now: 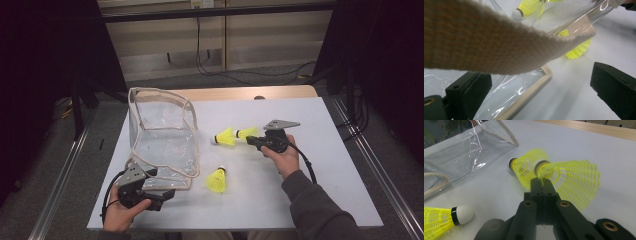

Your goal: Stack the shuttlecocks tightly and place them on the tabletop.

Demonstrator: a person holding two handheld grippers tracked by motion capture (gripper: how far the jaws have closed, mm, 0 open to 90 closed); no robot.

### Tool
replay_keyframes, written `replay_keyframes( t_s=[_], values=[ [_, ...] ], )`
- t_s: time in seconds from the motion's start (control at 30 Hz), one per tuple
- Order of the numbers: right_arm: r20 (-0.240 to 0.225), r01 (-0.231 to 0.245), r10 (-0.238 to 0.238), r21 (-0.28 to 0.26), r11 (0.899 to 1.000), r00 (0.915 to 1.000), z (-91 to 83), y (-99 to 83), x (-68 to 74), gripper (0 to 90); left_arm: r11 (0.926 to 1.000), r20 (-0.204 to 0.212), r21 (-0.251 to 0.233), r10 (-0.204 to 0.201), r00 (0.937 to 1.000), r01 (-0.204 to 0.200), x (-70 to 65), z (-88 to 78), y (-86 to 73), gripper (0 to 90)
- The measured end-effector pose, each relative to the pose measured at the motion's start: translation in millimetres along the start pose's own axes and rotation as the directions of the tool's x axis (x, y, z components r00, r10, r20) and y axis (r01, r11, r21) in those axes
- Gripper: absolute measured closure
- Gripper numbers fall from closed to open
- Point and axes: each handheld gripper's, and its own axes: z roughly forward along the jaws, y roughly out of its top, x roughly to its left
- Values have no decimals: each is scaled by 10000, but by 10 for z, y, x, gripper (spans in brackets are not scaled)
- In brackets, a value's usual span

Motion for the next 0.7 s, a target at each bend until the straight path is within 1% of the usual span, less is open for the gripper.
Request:
replay_keyframes(
  t_s=[0.47, 0.7],
  values=[
    [-57, 47, -48, -24, 10000, 10000, 45, 0, 15, 900, 10000, -5, 16, 13, 10000, -13, 0, 1, 0, 36],
    [-33, 79, -79, 51, 10000, 10000, 61, 0, 22, 900, 10000, -8, 12, 14, 10000, -14, 0, 1, 0, 36]
  ],
)
